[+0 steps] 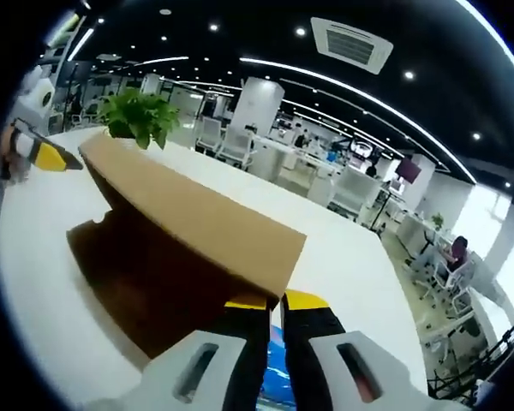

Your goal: Operate the shoe box by opening the lid, removing the specified soft item, and placing it in the target area until the item is outside and the box remains undamaged.

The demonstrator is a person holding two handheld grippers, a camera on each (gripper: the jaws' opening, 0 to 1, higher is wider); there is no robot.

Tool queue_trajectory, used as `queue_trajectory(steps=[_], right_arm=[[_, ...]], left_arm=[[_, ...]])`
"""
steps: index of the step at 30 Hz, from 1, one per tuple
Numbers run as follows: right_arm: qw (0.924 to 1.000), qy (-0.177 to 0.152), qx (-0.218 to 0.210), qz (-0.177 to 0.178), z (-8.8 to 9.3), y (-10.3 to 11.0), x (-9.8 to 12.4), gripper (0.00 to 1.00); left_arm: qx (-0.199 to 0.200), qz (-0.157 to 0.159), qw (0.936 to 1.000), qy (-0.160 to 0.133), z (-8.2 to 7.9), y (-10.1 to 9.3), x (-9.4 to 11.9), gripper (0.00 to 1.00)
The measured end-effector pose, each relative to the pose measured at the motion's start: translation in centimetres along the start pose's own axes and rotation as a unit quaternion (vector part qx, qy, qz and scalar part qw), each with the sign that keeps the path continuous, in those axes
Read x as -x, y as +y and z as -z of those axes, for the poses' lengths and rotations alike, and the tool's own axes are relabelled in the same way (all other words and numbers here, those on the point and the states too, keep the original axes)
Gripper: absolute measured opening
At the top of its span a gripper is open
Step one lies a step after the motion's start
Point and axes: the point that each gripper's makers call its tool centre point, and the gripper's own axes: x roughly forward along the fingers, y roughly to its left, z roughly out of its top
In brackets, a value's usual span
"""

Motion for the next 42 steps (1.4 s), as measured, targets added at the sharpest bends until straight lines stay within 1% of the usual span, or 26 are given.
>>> queue_trajectory(steps=[1, 2, 5, 8, 9, 11, 13, 16, 17, 18, 21, 23, 27, 28, 29, 30, 31, 32, 34, 36, 37, 41, 42], right_arm=[[1.0, 0.0, -0.001, -0.001, 0.1, 0.0, 0.0, 0.01], [1.0, 0.0, -0.003, -0.002, 0.2, 0.1, 0.1, 0.01], [1.0, 0.0, -0.001, -0.007, 0.7, 0.5, 0.4, 0.02], [0.9999, 0.002, 0.009, -0.011, 1.3, 0.9, 0.6, 0.02], [0.9999, 0.001, 0.009, -0.011, 1.4, 1.0, 0.6, 0.02], [0.9998, 0.001, -0.007, -0.018, 1.8, 1.2, 0.7, 0.02], [0.9998, -0.003, 0.001, -0.018, 1.9, 1.3, 0.8, 0.02], [0.9998, 0.001, 0.009, -0.02, 2.1, 1.5, 0.8, 0.02], [0.9998, 0.001, 0.008, -0.021, 2.1, 1.6, 0.9, 0.02], [0.9997, 0.004, 0.008, -0.021, 2.3, 1.6, 0.9, 0.02], [0.9997, 0.003, 0.013, -0.021, 2.6, 1.8, 1.0, 0.02], [0.9997, -0.001, 0.007, -0.024, 2.5, 1.9, 1.0, 0.02], [0.9991, 0.001, 0.027, -0.032, 2.5, 2.1, 1.0, 0.03], [0.999, 0.008, 0.028, -0.034, 2.5, 2.1, 1.1, 0.04], [0.9991, 0.008, 0.017, -0.039, 2.4, 2.2, 1.1, 0.07], [0.9981, 0.004, -0.005, -0.061, 2.2, 3.0, 1.2, 0.11], [0.9979, 0.004, -0.003, -0.065, 2.2, 3.1, 1.2, 0.15], [0.998, 0.004, 0.006, -0.063, 2.2, 3.0, 1.3, 0.17], [0.9978, 0.006, 0.011, -0.065, 2.2, 3.1, 1.4, 0.18], [0.9953, 0.014, -0.009, -0.095, 2.3, 3.8, 1.7, 0.21], [0.9951, 0.013, -0.012, -0.098, 2.2, 3.6, 1.8, 0.23], [0.991, 0.019, -0.018, -0.131, 2.4, 4.4, 2.3, 0.31], [0.9897, 0.021, -0.021, -0.14, 2.5, 4.7, 2.4, 0.33]], left_arm=[[0.01, 0.012, 0.9998, -0.008, -0.2, -0.4, 0.1, 0.59], [0.015, 0.013, 0.9998, -0.006, -0.2, -0.4, 0.1, 0.59], [0.017, 0.016, 0.9996, -0.013, -0.3, -0.7, 0.1, 0.59], [0.014, 0.016, 0.9997, -0.013, -0.2, -0.8, -0.1, 0.59], [0.012, 0.014, 0.9998, -0.009, 0.0, -0.8, -0.2, 0.59], [0.011, 0.015, 0.9998, -0.005, 0.3, -0.7, -0.2, 0.59], [0.02, 0.014, 0.9997, -0.003, 0.6, -0.7, -0.2, 0.59], [0.034, 0.019, 0.9992, -0.002, 0.7, -0.9, -0.1, 0.56], [0.039, 0.024, 0.999, -0.002, 0.7, -1.0, -0.1, 0.55], [0.049, 0.031, 0.9983, -0.004, 0.7, -1.4, -0.1, 0.57], [0.046, 0.028, 0.9985, -0.007, 0.8, -1.4, 0.0, 0.58], [0.046, 0.025, 0.9986, -0.007, 0.9, -1.3, 0.1, 0.58], [0.052, 0.023, 0.9984, -0.008, 1.1, -1.1, 0.2, 0.58], [0.059, 0.026, 0.9979, -0.011, 1.0, -1.1, 0.3, 0.58], [0.064, 0.027, 0.9975, -0.011, 1.0, -1.1, 0.3, 0.58], [0.066, 0.027, 0.9974, -0.011, 1.0, -1.1, 0.3, 0.58], [0.066, 0.026, 0.9974, -0.011, 1.0, -1.1, 0.3, 0.58], [0.068, 0.026, 0.9973, -0.01, 1.0, -1.2, 0.3, 0.58], [0.072, 0.025, 0.9971, -0.009, 1.1, -1.3, 0.4, 0.59], [0.074, 0.022, 0.997, -0.009, 1.1, -1.3, 0.3, 0.59], [0.078, 0.022, 0.9966, -0.01, 1.1, -1.3, 0.3, 0.59], [0.099, 0.023, 0.9947, -0.012, 1.0, -1.2, 0.3, 0.6], [0.1, 0.022, 0.9947, -0.015, 0.9, -1.1, 0.3, 0.6]])
